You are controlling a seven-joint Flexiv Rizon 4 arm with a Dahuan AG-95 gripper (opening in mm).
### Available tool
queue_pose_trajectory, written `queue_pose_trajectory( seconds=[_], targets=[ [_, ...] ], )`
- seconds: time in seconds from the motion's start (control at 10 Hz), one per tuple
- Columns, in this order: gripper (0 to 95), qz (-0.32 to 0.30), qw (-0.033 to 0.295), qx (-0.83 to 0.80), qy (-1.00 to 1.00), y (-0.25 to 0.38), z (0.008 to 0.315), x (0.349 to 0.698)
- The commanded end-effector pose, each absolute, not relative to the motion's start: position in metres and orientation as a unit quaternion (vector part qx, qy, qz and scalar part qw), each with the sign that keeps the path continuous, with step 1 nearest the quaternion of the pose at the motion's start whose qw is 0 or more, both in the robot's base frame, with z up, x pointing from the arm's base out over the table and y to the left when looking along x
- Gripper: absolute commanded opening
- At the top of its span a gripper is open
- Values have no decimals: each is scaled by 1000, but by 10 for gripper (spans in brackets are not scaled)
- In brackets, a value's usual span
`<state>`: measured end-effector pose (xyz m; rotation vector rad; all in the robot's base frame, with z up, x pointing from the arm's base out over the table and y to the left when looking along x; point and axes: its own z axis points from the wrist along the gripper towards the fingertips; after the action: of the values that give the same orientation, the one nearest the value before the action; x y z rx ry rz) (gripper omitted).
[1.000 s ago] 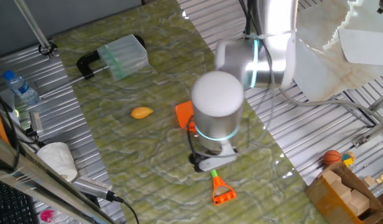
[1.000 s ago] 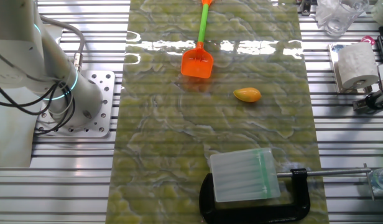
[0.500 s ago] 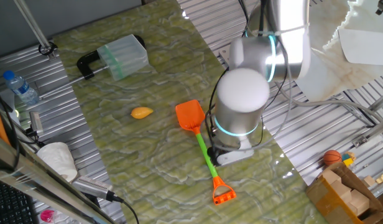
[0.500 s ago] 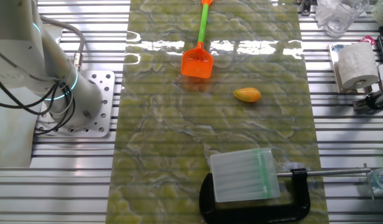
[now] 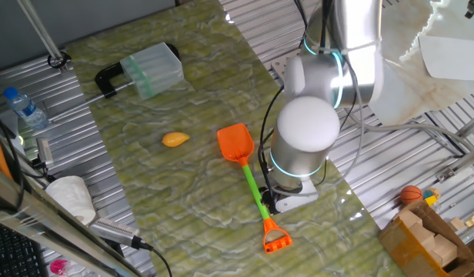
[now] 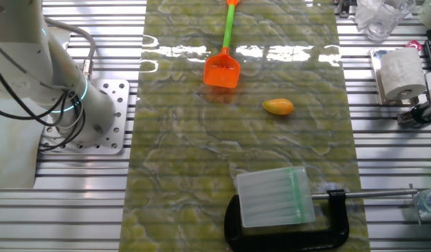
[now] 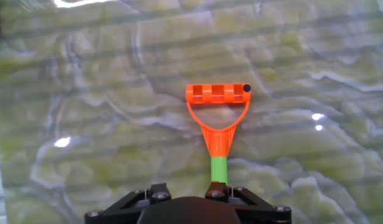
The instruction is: Use a shovel to scoop up an object
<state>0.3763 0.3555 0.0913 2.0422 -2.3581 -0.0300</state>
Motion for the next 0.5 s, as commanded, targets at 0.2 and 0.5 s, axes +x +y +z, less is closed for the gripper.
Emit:
queue_pose_trajectory(
  seconds=[0.2,0.5],
  targets=[
    [380,-10,4,649,-761,358,79,380],
    [380,-9,2,648,-762,361,73,384]
  ],
)
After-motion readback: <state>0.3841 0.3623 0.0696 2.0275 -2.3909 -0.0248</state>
